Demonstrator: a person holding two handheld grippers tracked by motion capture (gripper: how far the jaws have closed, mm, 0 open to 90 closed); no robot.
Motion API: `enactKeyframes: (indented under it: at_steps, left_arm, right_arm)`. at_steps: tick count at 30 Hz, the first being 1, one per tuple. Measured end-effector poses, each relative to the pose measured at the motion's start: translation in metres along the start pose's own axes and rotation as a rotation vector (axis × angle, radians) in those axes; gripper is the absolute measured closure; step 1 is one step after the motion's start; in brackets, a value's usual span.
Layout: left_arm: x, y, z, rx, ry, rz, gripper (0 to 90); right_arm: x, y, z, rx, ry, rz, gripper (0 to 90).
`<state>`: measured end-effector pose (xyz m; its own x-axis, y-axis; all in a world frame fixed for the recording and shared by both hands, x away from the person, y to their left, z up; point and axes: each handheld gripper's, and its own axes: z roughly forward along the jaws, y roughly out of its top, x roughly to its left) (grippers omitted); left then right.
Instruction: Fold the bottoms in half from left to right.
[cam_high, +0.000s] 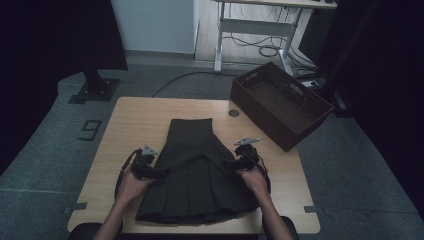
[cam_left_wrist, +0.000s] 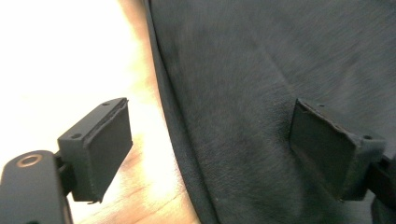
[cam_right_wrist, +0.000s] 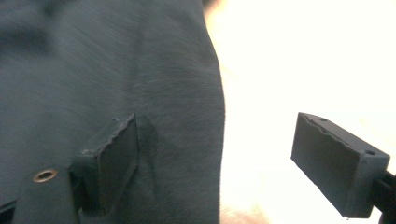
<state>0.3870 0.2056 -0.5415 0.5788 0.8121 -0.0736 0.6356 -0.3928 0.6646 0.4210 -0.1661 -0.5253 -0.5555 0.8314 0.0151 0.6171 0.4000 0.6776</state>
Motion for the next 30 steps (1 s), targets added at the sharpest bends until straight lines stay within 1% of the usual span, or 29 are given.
enactKeyframes:
  at_steps: [1, 3, 5, 9, 13, 21, 30]
  left_arm:
    - [0.001, -0.001, 0.001, -0.005, -0.007, -0.016, 11.1]
    - [0.001, -0.003, 0.001, -0.009, -0.001, -0.014, 10.1]
    - [0.0, -0.003, 0.0, -0.003, 0.007, -0.013, 10.2]
    - [-0.003, -0.007, -0.002, -0.007, 0.01, -0.012, 10.2]
    - [-0.007, -0.013, -0.006, -0.016, 0.002, -0.006, 10.1]
    - [-0.017, -0.028, -0.018, -0.022, -0.024, 0.021, 10.0]
    - [-0.03, -0.045, -0.031, -0.025, -0.037, 0.032, 10.1]
  right_arm:
    - [-0.002, -0.003, 0.006, 0.01, 0.004, 0.001, 14.0]
    - [-0.005, -0.01, 0.014, 0.014, 0.001, 0.014, 13.5]
    - [-0.007, -0.016, 0.015, -0.007, 0.0, 0.021, 12.5]
    - [-0.004, -0.022, 0.01, -0.01, -0.006, 0.021, 12.9]
    - [0.001, -0.028, 0.004, -0.004, 0.001, 0.01, 13.0]
    - [0.013, -0.045, -0.01, -0.007, 0.014, -0.001, 12.9]
    - [0.026, -0.061, -0.025, -0.008, 0.026, -0.01, 12.9]
